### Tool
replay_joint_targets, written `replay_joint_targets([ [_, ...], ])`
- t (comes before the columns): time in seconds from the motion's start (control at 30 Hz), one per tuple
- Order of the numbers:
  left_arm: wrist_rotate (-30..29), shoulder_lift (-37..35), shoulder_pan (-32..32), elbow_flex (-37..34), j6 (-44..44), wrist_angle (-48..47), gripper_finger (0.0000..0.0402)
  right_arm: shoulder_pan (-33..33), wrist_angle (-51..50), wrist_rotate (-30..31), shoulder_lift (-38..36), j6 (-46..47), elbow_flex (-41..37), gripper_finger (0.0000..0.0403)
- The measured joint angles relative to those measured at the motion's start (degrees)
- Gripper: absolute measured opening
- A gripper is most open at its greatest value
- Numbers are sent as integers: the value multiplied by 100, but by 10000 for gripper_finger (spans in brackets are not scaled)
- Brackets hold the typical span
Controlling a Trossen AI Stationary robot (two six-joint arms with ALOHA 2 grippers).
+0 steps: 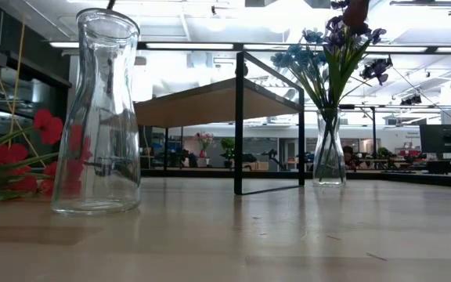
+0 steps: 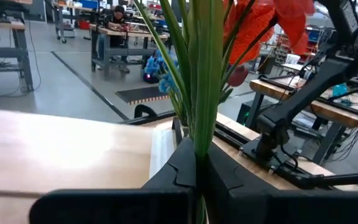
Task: Pick and place flowers into a vace then onto a shelf
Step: Put the top red flowers into the bottom transparent vase
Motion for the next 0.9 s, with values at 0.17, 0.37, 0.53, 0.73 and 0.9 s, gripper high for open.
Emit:
replay_joint_targets([
  [0.17, -6, 0, 2, -312, -444, 31, 37, 2, 0, -2, 1, 4, 0, 110],
  [0.37, 69, 0, 2, -562, -495, 313, 37, 2, 0, -4, 2, 4, 0, 110],
  [0.53, 114, 0, 2, -739, -640, 453, 45, 1, 0, -4, 2, 22, 0, 110],
  [0.73, 166, 0, 2, -900, -596, 732, 40, 0, 1, -7, 2, 21, 0, 110],
  [0.9, 395, 0, 2, -978, -595, 891, 63, 2, 0, -7, 2, 20, 0, 110],
])
